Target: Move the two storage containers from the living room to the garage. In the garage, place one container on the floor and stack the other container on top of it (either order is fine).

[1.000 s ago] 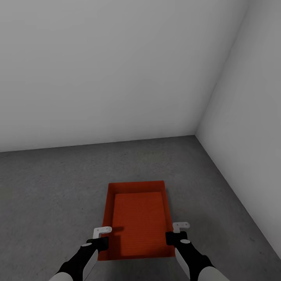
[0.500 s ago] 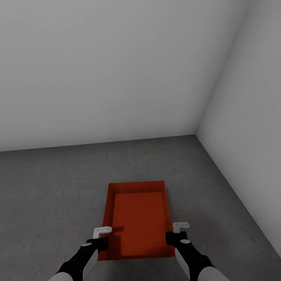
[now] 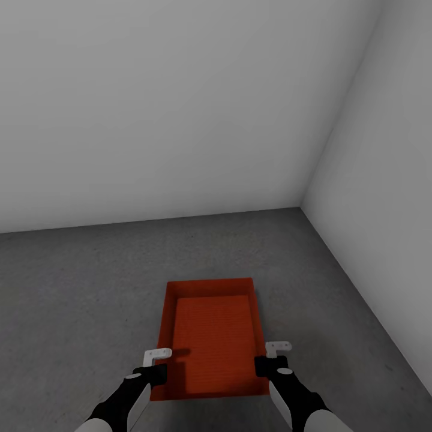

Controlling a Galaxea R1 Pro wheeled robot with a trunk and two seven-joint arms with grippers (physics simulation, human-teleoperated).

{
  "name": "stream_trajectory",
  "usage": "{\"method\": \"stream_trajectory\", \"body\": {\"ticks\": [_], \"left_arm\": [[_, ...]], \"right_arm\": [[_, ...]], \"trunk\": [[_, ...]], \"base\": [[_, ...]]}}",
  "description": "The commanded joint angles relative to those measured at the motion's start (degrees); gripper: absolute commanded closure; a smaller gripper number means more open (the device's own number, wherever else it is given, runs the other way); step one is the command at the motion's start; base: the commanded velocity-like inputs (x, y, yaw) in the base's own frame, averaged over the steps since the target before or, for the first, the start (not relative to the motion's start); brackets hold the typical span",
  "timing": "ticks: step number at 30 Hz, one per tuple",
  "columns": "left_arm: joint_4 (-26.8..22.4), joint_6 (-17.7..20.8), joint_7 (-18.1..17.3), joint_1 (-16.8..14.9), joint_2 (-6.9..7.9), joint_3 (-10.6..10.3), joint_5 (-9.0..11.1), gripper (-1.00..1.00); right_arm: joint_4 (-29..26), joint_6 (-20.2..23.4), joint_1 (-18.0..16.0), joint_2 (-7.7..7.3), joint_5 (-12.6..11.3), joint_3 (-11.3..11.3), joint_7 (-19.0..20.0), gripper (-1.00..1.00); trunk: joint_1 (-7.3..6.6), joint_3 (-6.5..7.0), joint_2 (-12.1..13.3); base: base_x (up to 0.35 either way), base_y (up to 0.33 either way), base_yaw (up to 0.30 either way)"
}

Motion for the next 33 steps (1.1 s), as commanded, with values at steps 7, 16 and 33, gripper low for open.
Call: {"method": "stream_trajectory", "body": {"ticks": [7,16,33], "left_arm": [[-0.2,0.1,-2.1,0.1,0.04,-1.4,0.0,1.00],[-0.2,0.1,-2.1,0.1,0.04,-1.4,0.0,1.00],[-0.1,-0.1,-2.1,0.1,0.04,-1.4,0.0,-1.00]], "right_arm": [[-0.2,0.5,-1.1,0.03,0.3,-1.8,-1.0,1.00],[-0.2,0.6,-1.1,0.03,0.3,-1.8,-1.0,1.00],[-0.2,0.6,-1.1,0.03,0.4,-1.8,-1.0,-1.00]], "trunk": [[0.12,-0.05,0.0],[0.12,-0.05,0.0],[0.12,-0.05,0.0]], "base": [[0.000,0.000,0.000],[0.000,0.000,0.000],[0.000,0.000,0.000]]}}
